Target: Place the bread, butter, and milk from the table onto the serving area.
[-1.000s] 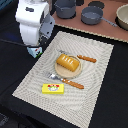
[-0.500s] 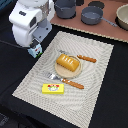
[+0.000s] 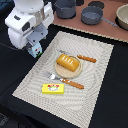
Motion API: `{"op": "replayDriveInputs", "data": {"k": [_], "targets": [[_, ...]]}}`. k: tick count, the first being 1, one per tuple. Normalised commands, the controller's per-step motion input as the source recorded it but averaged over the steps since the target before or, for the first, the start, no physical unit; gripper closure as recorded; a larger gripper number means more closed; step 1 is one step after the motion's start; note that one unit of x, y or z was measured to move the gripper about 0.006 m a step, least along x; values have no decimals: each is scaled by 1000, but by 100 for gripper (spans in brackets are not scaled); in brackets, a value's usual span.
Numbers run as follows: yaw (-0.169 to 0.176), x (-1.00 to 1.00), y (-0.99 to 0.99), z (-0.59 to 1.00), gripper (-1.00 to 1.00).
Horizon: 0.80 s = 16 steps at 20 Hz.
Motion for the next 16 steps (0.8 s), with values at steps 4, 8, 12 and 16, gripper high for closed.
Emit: {"op": "replayDriveInputs", "data": {"k": [4,8,12,16], "targets": [[-21,-364,126,-389,-100],[-1,-406,305,-365,-100],[0,-386,299,-337,100],[-1,-306,196,-202,100]]}}
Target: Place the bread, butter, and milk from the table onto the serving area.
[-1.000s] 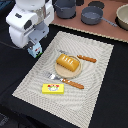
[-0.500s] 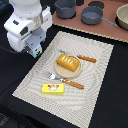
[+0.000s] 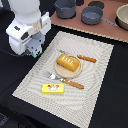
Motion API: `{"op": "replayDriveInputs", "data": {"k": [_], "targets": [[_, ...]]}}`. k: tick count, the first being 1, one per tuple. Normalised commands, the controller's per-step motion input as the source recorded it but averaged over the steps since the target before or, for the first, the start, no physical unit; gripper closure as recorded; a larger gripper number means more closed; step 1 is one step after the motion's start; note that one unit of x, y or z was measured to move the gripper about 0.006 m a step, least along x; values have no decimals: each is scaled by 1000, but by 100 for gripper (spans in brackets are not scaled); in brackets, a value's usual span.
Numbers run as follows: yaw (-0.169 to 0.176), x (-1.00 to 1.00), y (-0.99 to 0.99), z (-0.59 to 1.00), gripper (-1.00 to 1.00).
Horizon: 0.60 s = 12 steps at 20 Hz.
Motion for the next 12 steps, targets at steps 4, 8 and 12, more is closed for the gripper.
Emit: {"op": "replayDriveInputs", "data": {"k": [4,8,12], "targets": [[-39,-50,159,87,100],[-39,-19,161,138,100],[-52,304,467,608,100]]}}
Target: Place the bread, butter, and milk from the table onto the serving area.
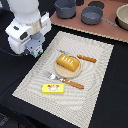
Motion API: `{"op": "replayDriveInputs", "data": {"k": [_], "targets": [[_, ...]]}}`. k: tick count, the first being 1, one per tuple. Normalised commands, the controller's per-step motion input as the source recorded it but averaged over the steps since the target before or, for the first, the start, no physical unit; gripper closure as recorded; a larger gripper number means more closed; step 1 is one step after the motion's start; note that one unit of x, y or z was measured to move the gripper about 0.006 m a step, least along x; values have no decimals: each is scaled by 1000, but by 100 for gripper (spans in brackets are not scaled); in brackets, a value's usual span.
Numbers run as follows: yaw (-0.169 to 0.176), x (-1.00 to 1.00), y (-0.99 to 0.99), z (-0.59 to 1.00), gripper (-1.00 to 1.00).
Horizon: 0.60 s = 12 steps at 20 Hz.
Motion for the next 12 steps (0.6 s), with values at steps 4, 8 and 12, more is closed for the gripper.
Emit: {"op": "replayDriveInputs", "data": {"k": [4,8,12], "targets": [[-22,715,758,866,100],[-3,759,769,809,100],[0,847,639,591,100]]}}
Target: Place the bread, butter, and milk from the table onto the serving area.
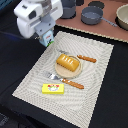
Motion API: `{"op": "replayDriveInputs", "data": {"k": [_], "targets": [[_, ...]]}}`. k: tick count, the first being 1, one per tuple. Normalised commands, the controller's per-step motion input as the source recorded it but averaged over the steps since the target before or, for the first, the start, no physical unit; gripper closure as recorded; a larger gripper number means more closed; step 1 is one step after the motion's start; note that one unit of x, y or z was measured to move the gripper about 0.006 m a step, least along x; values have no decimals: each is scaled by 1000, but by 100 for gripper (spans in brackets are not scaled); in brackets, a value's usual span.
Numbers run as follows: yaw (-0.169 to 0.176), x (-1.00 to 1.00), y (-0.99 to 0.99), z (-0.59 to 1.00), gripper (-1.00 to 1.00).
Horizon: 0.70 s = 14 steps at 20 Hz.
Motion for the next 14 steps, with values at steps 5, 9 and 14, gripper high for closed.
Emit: {"op": "replayDriveInputs", "data": {"k": [5,9,14], "targets": [[-1,945,485,317,100],[-19,954,304,64,100],[-33,921,264,0,100]]}}
